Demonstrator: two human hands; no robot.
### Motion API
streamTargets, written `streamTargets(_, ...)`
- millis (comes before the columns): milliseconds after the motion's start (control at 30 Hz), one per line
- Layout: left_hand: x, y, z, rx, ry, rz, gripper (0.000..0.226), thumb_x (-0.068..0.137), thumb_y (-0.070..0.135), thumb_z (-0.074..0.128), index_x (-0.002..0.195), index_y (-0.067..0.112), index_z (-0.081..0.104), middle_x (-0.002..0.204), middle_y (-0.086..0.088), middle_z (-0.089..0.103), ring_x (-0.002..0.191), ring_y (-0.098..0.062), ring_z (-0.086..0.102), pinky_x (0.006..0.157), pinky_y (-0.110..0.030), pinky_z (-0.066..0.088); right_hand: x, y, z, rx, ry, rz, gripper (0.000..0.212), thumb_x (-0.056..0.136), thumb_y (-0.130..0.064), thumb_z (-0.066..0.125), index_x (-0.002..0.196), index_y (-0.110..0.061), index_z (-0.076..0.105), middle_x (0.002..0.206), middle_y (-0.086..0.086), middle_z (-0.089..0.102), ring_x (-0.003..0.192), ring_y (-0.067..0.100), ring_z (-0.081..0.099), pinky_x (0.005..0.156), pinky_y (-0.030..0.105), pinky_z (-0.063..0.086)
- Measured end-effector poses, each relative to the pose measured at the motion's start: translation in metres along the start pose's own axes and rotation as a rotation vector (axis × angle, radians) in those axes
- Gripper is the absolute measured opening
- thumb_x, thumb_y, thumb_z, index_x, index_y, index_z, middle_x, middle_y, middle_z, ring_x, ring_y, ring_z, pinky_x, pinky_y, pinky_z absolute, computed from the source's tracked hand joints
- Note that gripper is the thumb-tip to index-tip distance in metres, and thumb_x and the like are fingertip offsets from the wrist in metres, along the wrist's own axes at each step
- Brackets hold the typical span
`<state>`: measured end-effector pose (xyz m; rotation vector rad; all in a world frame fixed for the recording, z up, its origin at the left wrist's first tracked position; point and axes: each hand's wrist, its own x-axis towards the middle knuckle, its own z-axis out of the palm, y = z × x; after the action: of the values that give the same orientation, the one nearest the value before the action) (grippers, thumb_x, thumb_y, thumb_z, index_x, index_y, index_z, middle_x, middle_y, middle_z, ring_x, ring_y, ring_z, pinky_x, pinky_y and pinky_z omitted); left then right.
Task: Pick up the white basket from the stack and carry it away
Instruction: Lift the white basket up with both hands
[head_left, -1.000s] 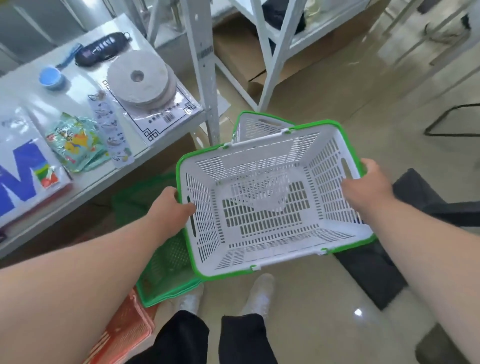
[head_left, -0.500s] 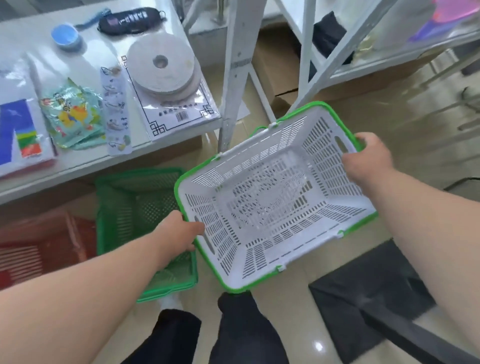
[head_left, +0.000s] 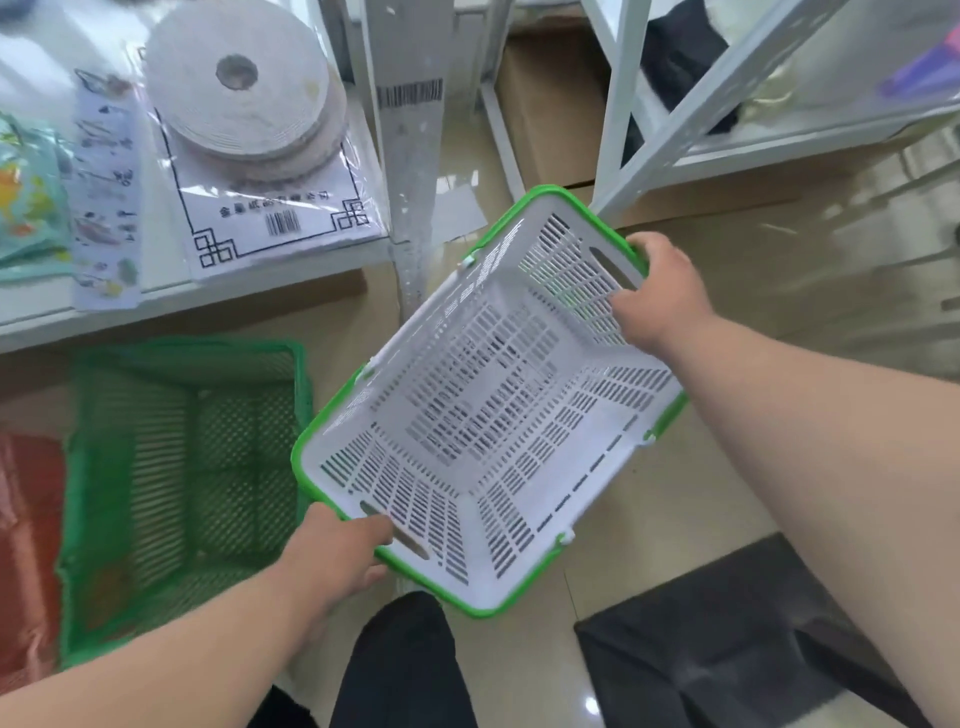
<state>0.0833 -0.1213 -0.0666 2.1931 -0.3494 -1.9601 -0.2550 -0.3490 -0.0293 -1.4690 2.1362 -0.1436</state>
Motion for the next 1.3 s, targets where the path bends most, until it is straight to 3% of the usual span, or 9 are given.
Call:
streamTargets(233,0.008,-0.003,0.042,-0.061,0.036,-0.041,0.022,0.090,0.000,0.070,0.108,0.011,0.075,0.106,-0.008,0.084,0.100,-0.031,0.080,0.085,-0.048,0.068,0.035,0.000,0.011,-0.077,-0.054,-0.015,0.067,0.087,-0.012,0.056,0.151,-0.031,0.048,0.132,0.008,0.052,0.113,0.035,0.056,0.103,0.051,0.049)
streamTargets(500,0.075,-0.026,0.044,-0.044,0.047,-0.031,0.027,0.078,0.006,0.071,0.103,0.011,0.079,0.093,-0.002,0.085,0.099,-0.031,0.078,0.082,-0.053,0.067,0.061,0.022,0.082,-0.099,-0.117,-0.016,0.067,0.089,-0.013,0.060,0.153,-0.028,0.046,0.132,0.010,0.053,0.114,0.034,0.057,0.107,0.049,0.045)
streamTargets(600,0.103,-0.033,0.043,-0.006,0.043,-0.009,0.036,0.067,0.010,0.072,0.101,-0.002,0.077,0.097,-0.018,0.082,0.092,-0.032,0.075,0.084,-0.062,0.063,0.072,0.032,0.108,-0.105,-0.124,-0.022,0.068,0.089,-0.014,0.062,0.153,-0.027,0.046,0.134,0.011,0.054,0.116,0.035,0.058,0.107,0.049,0.046)
streamTargets(667,0.122,-0.036,0.046,0.008,0.052,0.000,0.036,0.071,0.008,0.075,0.105,-0.005,0.073,0.103,-0.021,0.080,0.097,-0.037,0.077,0.082,-0.059,0.065,0.082,0.038,0.121,-0.109,-0.118,-0.021,0.068,0.088,-0.016,0.063,0.153,-0.026,0.046,0.136,0.012,0.053,0.118,0.036,0.057,0.108,0.048,0.046)
streamTargets(767,0.145,-0.042,0.049,0.050,0.056,0.029,0.021,0.083,0.001,0.075,0.103,0.007,0.073,0.098,-0.010,0.080,0.095,-0.030,0.078,0.070,-0.038,0.068,0.094,0.048,0.137,-0.119,-0.111,-0.009,0.069,0.087,-0.017,0.064,0.153,-0.025,0.046,0.139,0.016,0.053,0.123,0.040,0.056,0.109,0.046,0.044)
streamTargets(900,0.166,-0.051,0.049,0.111,0.009,0.048,0.032,0.076,0.006,0.072,0.101,0.025,0.075,0.101,0.005,0.085,0.104,-0.025,0.078,0.092,-0.050,0.066,0.105,0.065,0.155,-0.132,-0.120,0.009,0.071,0.088,-0.018,0.066,0.155,-0.025,0.045,0.142,0.016,0.054,0.127,0.040,0.055,0.105,0.039,0.044)
streamTargets(1067,0.179,-0.054,0.051,0.107,0.016,0.055,0.030,0.080,0.009,0.074,0.100,0.028,0.063,0.084,0.030,0.078,0.099,-0.018,0.076,0.072,-0.033,0.063,0.112,0.068,0.173,-0.194,-0.153,0.002,0.077,0.085,-0.021,0.070,0.156,-0.020,0.041,0.141,0.019,0.050,0.133,0.041,0.046,0.111,0.047,0.042)
streamTargets(1200,0.184,-0.055,0.057,0.120,0.061,0.032,0.033,0.079,0.009,0.075,0.104,0.027,0.064,0.088,0.004,0.081,0.093,-0.022,0.075,0.077,-0.042,0.065,0.113,0.067,0.185,-0.255,-0.231,0.027,0.084,0.083,-0.024,0.070,0.158,-0.020,0.032,0.148,0.021,0.043,0.140,0.043,0.039,0.116,0.050,0.037)
streamTargets(1300,0.184,-0.054,0.056,0.157,0.088,-0.014,0.048,0.072,0.021,0.077,0.114,0.020,0.053,0.092,-0.003,0.068,0.084,-0.024,0.065,0.082,-0.050,0.061,0.114,0.070,0.191,-0.294,-0.222,0.034,0.090,0.083,-0.023,0.071,0.160,-0.023,0.025,0.152,0.020,0.040,0.141,0.043,0.039,0.115,0.050,0.035)
